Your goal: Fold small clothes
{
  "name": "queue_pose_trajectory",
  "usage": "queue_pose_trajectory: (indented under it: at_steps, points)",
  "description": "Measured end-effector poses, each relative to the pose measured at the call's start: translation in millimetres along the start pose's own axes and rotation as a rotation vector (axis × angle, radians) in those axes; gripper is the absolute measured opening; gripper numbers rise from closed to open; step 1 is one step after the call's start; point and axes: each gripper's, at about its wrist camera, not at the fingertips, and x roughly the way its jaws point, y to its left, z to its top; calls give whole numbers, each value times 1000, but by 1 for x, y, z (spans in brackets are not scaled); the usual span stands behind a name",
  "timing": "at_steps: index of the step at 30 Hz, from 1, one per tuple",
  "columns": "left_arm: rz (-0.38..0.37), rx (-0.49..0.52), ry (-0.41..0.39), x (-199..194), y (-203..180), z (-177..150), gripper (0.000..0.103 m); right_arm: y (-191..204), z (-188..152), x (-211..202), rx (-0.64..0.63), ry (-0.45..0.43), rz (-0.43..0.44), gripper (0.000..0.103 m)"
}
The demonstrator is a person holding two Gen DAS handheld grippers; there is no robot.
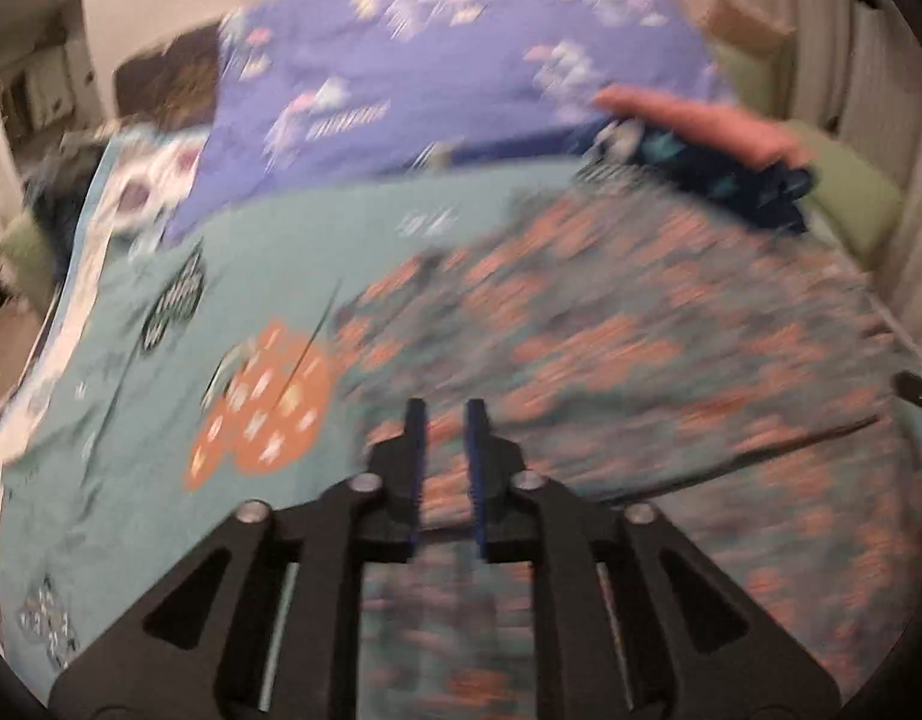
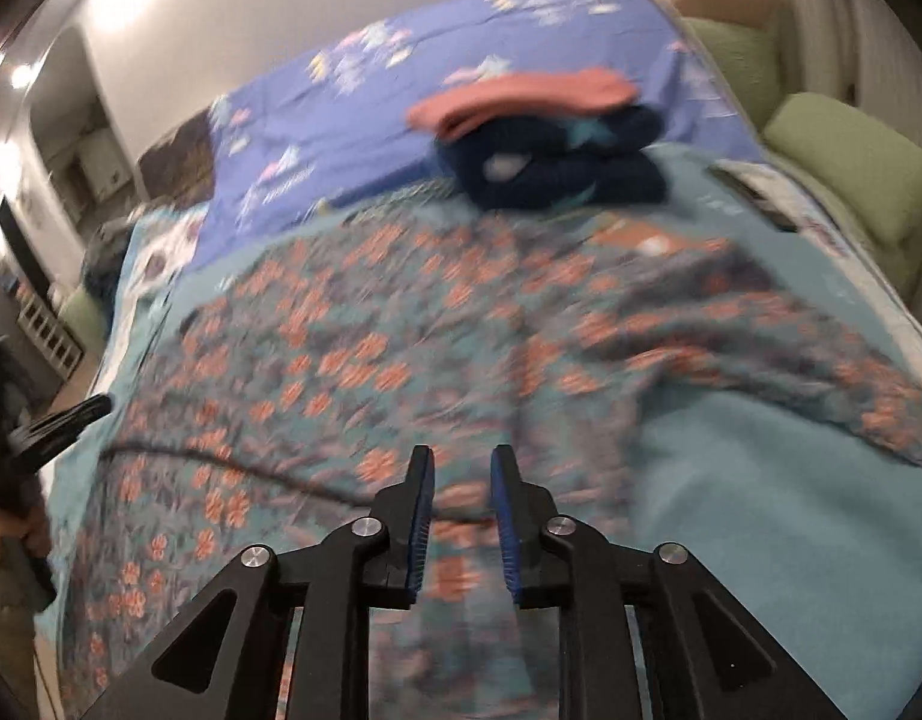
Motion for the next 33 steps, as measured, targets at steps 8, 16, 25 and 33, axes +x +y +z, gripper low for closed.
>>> queue_pose_trajectory:
  at_steps: [8, 16, 25, 33]
  points:
    - [-154, 112, -73, -15, -93, 8, 59, -133, -15, -41, 418, -76, -54, 25]
    - [-199, 96, -10, 3, -155, -3, 59, -258, -43, -72, 750, -150, -137, 29]
    - [-217, 106, -25, -9, -185, -2, 59, -342, -60, -57, 1027, -120, -110, 39]
    - [-226, 80, -7, 0, -192, 6, 59, -379, -62, -41, 1165, -178, -120, 55]
